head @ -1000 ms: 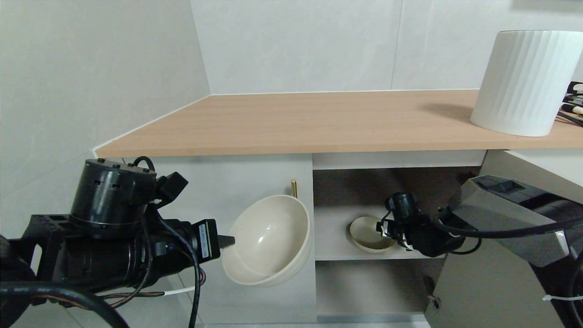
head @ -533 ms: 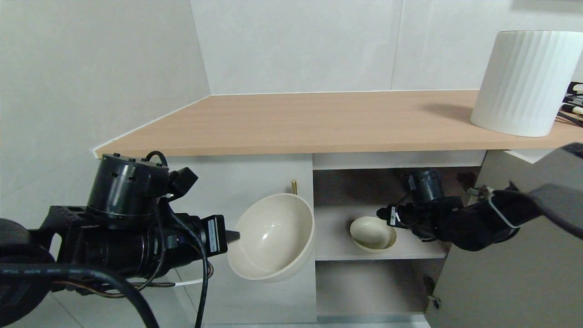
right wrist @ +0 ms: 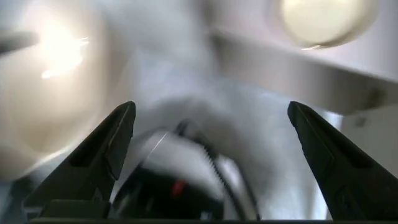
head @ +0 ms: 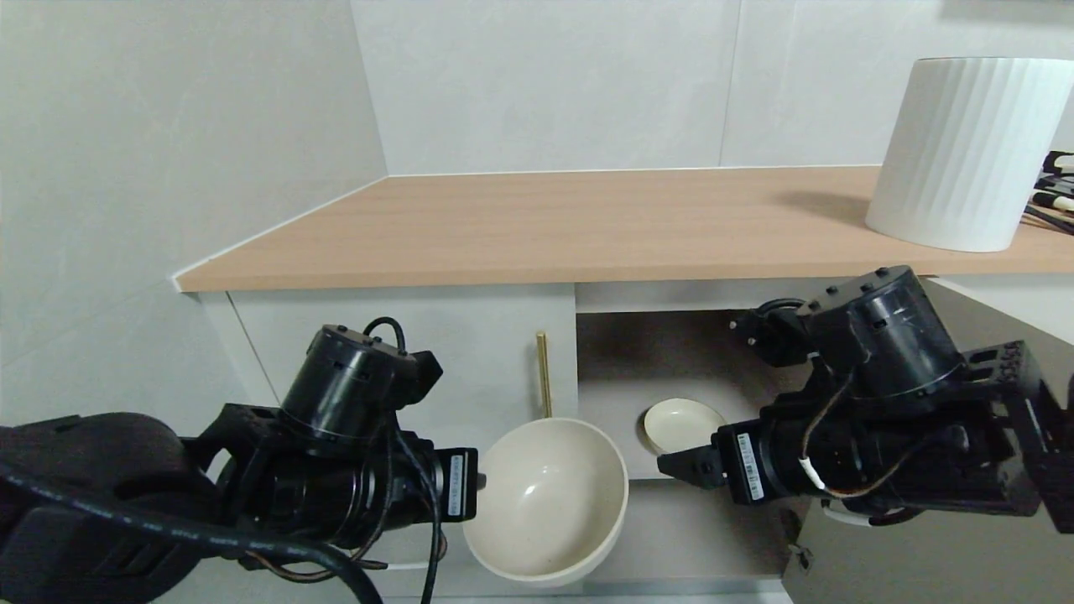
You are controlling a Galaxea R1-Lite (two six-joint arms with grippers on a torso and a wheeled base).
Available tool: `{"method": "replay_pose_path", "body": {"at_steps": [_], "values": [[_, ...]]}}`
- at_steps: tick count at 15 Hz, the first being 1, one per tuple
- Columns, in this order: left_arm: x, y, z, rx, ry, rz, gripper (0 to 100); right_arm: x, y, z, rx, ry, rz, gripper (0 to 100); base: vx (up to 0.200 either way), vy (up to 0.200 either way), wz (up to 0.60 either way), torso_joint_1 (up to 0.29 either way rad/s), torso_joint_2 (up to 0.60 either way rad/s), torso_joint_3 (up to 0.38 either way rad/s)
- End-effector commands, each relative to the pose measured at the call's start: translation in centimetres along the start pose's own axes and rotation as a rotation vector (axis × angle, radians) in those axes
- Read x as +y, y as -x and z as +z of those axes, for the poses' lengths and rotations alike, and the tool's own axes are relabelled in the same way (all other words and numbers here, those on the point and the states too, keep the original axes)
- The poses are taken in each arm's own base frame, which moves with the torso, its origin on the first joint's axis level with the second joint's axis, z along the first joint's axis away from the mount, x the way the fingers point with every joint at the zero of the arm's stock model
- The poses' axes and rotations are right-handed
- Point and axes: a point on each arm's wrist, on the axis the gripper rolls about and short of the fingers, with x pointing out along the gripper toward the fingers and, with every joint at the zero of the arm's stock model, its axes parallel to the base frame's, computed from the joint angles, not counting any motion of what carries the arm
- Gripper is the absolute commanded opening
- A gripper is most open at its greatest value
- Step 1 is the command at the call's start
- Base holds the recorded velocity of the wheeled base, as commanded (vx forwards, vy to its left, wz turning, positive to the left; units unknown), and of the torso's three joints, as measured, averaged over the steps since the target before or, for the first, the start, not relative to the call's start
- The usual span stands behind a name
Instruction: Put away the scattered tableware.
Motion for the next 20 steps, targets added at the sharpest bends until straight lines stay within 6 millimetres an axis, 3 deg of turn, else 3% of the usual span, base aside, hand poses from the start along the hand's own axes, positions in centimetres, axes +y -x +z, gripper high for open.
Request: {"method": "replay_pose_path", "body": {"at_steps": [1,4,8,13,18,19,20], "values": [[-0.3,-1.4,-0.9,0.054,-0.018,0.015,0,1.0,1.7,-0.1,-0.027,0.023,0.053,100,0.0,0.0,0.0,0.0,0.0,0.0],[-1.0,-1.7,-1.6,0.071,-0.047,0.015,0,2.3,1.2,-1.3,0.049,0.058,0.134,100,0.0,0.0,0.0,0.0,0.0,0.0],[-1.7,-1.1,-1.9,0.06,-0.066,-0.001,0,3.1,-1.5,-2.6,0.134,0.084,0.11,100,0.0,0.0,0.0,0.0,0.0,0.0],[-2.1,-0.2,-2.1,0.046,-0.08,-0.024,0,3.3,-3.5,-3.1,0.17,0.073,0.078,100,0.0,0.0,0.0,0.0,0.0,0.0],[-2.2,-0.4,-2.4,0.056,-0.085,-0.023,0,3.3,-4.0,-2.9,0.146,0.061,0.066,100,0.0,0.0,0.0,0.0,0.0,0.0],[-2.2,-0.4,-2.4,0.058,-0.084,-0.022,0,3.3,-4.1,-3.0,0.151,0.062,0.064,0,0.0,0.0,0.0,0.0,0.0,0.0],[-2.1,-0.5,-2.5,0.061,-0.087,-0.022,0,3.3,-4.2,-3.0,0.153,0.057,0.062,0,0.0,0.0,0.0,0.0,0.0,0.0]]}}
